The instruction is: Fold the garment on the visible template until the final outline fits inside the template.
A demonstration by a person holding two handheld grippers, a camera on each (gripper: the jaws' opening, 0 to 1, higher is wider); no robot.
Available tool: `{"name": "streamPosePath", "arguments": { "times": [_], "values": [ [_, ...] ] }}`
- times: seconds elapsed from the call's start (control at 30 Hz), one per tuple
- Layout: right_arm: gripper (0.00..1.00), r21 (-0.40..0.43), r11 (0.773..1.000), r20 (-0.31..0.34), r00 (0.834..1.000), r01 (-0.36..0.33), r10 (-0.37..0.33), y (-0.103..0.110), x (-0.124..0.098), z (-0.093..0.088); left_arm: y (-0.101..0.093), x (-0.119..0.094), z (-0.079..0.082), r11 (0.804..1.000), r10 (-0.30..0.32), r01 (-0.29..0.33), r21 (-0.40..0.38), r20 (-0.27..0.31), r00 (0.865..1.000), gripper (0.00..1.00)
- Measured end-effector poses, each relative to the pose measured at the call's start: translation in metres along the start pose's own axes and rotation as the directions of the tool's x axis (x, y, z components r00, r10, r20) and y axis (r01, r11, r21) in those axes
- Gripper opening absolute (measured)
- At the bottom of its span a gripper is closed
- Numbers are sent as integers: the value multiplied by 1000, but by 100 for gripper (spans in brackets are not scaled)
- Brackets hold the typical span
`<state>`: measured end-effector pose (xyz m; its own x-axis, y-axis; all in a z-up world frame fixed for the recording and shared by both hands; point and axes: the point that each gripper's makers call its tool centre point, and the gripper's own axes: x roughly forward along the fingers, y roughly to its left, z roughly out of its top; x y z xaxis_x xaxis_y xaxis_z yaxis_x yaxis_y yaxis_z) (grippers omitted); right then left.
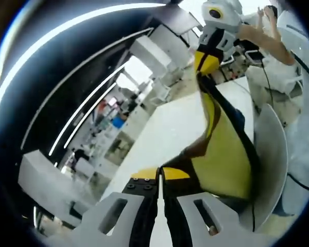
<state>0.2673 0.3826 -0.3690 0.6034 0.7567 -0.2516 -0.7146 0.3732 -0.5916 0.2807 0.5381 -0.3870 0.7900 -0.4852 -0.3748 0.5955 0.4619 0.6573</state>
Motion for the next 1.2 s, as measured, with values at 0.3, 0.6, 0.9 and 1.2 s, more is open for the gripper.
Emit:
{"name": "streamPosePath", "arguments": {
  "times": [0.3,0.6,0.9,1.2],
  "values": [
    [3,57,998,-27,999,-31,33,-10,36,-35,9,39,-24,999,-27,25,-43,-33,999,0],
    [3,116,993,-56,998,-28,34,-29,65,-71,21,77,-51,996,-54,48,-70,-80,995,0],
    [3,174,985,-65,997,-22,33,-39,89,-97,27,106,-71,991,-95,85,-101,-100,990,0],
    [3,197,980,-96,995,-3,22,-51,114,-125,34,138,-98,982,-127,107,-156,-122,984,0]
  ]
}}
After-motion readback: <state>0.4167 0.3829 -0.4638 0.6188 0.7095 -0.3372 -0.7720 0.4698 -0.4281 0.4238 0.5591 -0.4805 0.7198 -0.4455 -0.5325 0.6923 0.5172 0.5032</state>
